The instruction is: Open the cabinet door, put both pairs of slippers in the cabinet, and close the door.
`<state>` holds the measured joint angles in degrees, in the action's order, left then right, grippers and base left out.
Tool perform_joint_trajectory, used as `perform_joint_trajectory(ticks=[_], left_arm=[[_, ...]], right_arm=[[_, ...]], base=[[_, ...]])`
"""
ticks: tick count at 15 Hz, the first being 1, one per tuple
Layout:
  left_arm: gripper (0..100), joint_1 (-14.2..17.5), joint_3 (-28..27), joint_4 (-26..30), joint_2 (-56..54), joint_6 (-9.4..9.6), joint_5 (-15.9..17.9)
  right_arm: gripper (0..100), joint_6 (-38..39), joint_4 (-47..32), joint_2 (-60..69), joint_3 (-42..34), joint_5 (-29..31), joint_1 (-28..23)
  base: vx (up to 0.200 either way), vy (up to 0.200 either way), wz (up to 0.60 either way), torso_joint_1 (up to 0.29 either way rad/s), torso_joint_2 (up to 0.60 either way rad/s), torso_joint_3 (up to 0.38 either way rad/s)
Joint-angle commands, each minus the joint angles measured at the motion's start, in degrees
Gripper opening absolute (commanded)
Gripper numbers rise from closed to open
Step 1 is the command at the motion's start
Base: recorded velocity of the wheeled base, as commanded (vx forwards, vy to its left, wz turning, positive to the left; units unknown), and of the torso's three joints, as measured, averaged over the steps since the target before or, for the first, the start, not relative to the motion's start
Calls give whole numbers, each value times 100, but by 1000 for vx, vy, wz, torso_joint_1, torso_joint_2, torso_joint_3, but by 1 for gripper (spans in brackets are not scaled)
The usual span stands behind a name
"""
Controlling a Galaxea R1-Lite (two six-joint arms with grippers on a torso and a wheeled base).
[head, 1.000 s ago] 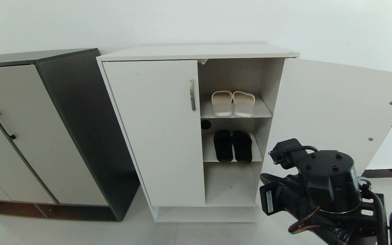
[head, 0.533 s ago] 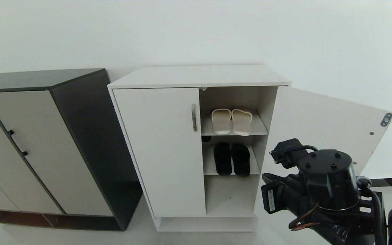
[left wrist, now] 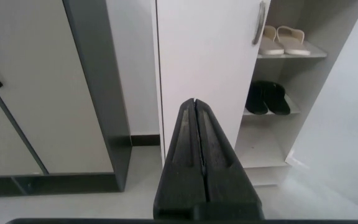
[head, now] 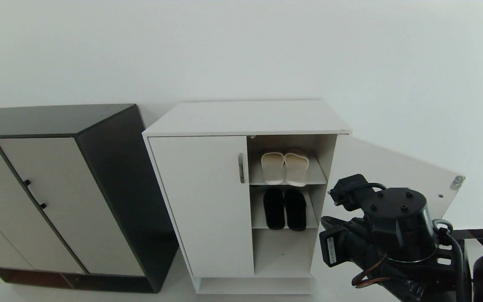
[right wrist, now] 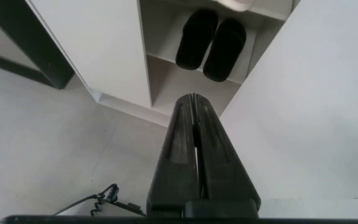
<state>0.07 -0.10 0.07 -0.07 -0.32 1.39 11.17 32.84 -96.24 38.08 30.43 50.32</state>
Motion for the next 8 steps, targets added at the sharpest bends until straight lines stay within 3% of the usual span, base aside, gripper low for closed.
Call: perform_joint_trajectory(ticks=[1, 8], left_arm=[[0, 1, 1, 1, 7, -3, 2], [0, 1, 1, 1, 7, -3, 2]], right_arm=[[0, -9, 3, -52, 15, 7, 13], [0, -9, 3, -43, -3, 7, 39]], base=[[0, 0, 0, 193, -505, -300], [0, 0, 0, 212, -519, -305]])
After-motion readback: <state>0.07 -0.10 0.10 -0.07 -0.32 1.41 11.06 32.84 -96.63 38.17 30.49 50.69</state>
